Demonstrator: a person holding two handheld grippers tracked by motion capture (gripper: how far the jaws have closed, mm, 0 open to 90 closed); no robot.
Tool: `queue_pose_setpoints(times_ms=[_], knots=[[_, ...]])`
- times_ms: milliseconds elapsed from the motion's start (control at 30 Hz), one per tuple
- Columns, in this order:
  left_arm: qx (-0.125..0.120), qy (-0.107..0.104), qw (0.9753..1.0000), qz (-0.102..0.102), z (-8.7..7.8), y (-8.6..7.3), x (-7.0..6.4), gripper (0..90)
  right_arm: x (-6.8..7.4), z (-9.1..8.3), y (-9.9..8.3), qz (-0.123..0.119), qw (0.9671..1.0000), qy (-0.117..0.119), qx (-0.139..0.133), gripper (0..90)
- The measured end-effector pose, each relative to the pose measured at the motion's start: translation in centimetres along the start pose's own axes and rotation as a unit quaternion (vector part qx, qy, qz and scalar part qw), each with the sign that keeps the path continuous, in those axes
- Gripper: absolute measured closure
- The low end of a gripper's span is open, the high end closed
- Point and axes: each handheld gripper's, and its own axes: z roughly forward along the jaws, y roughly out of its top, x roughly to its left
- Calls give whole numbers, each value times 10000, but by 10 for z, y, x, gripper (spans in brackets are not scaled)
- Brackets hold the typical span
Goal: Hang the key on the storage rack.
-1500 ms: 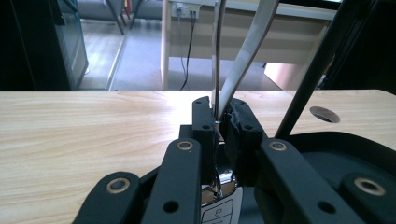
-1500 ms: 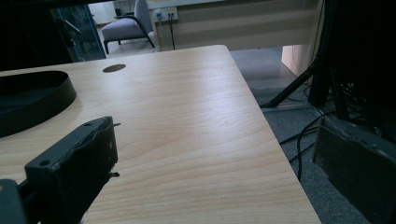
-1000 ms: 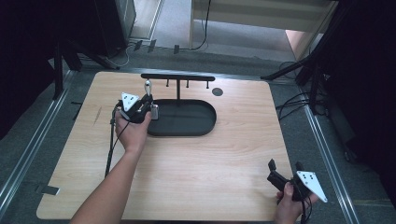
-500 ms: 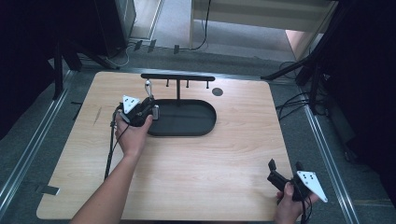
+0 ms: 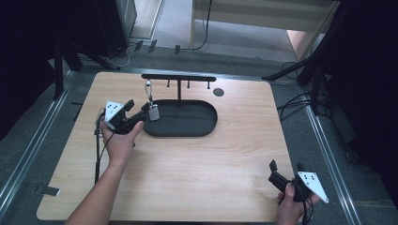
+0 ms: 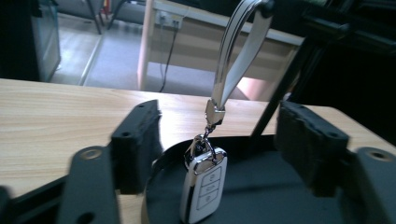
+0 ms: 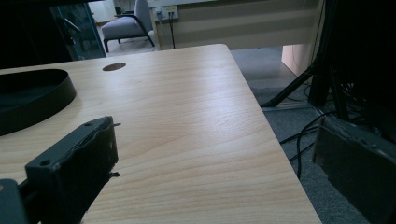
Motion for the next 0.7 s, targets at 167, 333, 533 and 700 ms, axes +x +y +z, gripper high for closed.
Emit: queue_pose_setpoints(times_ms=[167,333,533,700], knots=[[-129,173,9996,193,-15,3,3,128,0,0,0,-37,10000,-6,-13,0],[211,565,9937,939,-31,-3,1,18,0,0,0,-35,10000,3,-5,0],[152,397,9959,795,-53,-11,5,18,1,0,0,-25,10000,-1,12,0],[91,329,9965,763,-71,-18,9,17,0,0,0,3,10000,11,16,0]])
